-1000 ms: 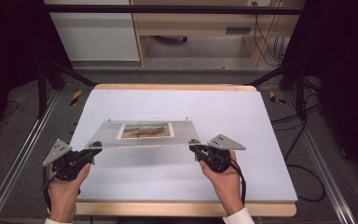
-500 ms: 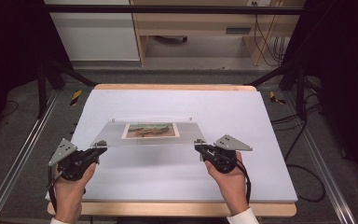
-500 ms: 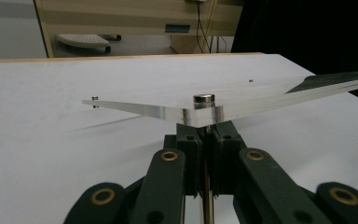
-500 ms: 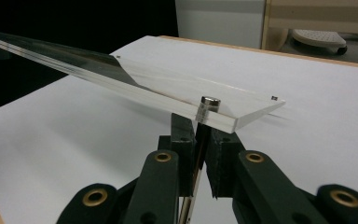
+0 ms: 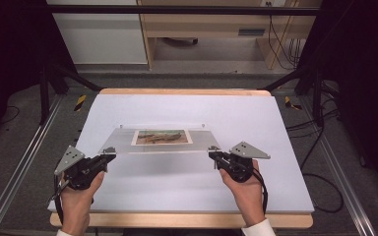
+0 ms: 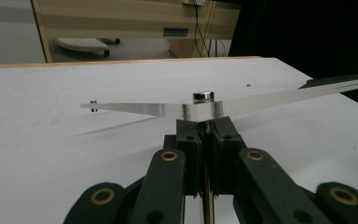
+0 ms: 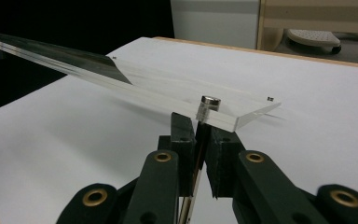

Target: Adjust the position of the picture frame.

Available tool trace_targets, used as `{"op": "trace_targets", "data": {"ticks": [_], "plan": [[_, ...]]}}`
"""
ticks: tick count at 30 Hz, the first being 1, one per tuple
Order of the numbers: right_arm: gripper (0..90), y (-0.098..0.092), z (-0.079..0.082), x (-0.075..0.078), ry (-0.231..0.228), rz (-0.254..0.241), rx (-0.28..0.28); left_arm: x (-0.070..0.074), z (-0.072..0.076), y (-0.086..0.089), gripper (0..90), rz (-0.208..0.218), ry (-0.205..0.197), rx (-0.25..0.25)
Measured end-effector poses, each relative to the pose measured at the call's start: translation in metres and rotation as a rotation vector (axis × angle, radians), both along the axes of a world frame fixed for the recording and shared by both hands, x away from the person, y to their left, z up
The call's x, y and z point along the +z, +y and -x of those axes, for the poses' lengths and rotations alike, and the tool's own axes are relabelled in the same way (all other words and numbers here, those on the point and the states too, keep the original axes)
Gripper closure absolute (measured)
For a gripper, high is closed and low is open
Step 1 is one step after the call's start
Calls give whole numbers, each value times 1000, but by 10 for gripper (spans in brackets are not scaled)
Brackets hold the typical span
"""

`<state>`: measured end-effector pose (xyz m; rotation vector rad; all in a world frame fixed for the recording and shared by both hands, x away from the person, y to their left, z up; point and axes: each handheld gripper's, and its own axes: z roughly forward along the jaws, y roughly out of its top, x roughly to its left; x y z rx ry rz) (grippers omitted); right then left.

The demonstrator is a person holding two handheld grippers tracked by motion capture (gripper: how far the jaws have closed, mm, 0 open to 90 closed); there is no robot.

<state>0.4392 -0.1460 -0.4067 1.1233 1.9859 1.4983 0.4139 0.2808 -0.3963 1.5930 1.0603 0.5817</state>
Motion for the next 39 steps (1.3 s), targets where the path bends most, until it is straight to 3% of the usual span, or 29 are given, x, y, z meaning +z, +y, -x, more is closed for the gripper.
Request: {"op": "trace_targets", "data": {"ticks": [21,27,39], "plan": [[822,-17,1,2,5,-14,-33,4,-7,-19,831,5,-13,-18],[820,-32,1,2,9,-9,-55,5,-16,-35,830,-3,-15,-36],[819,-73,-7,-4,13,-11,-124,1,-47,-80,831,-2,-22,-72]]}}
